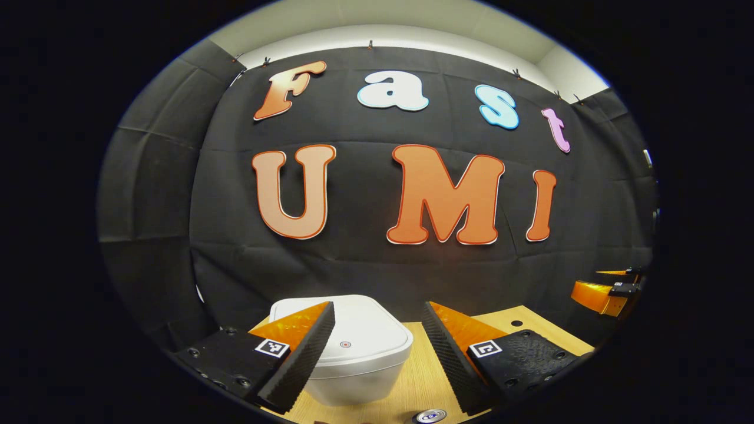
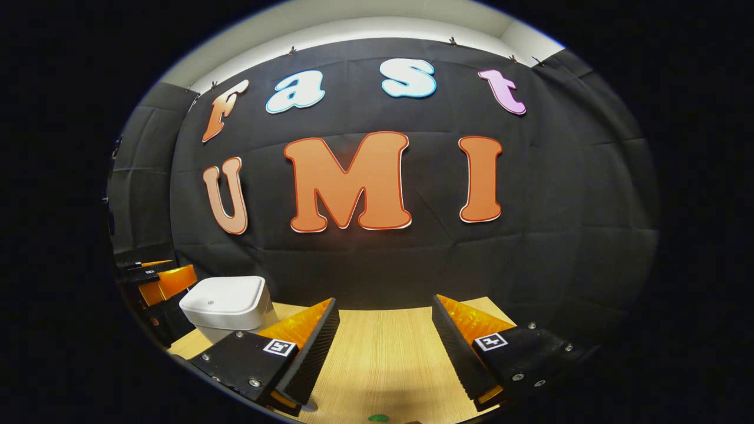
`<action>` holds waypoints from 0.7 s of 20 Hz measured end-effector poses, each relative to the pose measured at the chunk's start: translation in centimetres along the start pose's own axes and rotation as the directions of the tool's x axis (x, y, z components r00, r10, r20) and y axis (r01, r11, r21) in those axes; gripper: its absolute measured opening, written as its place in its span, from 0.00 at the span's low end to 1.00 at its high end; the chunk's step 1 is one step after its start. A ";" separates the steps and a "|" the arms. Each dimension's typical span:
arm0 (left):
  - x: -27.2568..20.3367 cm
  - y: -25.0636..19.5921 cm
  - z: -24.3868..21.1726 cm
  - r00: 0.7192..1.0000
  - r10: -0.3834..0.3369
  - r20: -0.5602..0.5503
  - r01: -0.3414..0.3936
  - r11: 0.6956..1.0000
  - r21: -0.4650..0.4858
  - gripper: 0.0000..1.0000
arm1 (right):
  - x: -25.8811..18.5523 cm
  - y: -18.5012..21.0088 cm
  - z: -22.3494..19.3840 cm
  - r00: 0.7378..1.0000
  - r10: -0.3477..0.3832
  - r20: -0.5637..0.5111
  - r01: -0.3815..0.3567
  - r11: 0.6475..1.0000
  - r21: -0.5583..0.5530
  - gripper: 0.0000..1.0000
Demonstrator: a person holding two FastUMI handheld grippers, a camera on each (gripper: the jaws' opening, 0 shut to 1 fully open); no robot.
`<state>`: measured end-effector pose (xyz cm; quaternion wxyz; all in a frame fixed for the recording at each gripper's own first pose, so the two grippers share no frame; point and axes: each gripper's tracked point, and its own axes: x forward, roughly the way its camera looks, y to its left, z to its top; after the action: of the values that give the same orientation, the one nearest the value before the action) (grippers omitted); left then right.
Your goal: Press the lid of the desktop garbage bin to open it, pick up the crumpled paper on the desktop and throw it into the bin, then pick up the pop can on the desktop and drop it into the bin, and finally close the garbage bin lid.
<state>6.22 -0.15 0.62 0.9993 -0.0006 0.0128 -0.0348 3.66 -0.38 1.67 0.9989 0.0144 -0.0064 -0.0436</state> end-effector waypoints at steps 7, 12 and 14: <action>-0.2 -0.6 -0.8 0.999 -0.019 -0.038 0.019 1.000 0.000 0.94 | -0.1 -0.2 0.2 1.000 0.004 0.009 -0.005 1.000 0.028 0.94; -0.2 -1.0 -1.4 0.997 -0.030 -0.069 0.030 1.000 0.004 0.48 | -0.1 0.0 0.0 1.000 0.016 0.002 -0.016 0.999 0.028 0.94; -0.2 -2.6 -2.3 0.990 -0.091 -0.106 0.091 0.996 -0.007 0.37 | 0.0 0.2 -0.1 1.000 0.029 -0.006 -0.029 0.999 0.038 0.94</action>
<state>5.83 -2.72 -1.69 0.9946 -0.0005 0.0659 -0.0803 3.66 -0.16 1.62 0.9990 0.0335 -0.0043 -0.0289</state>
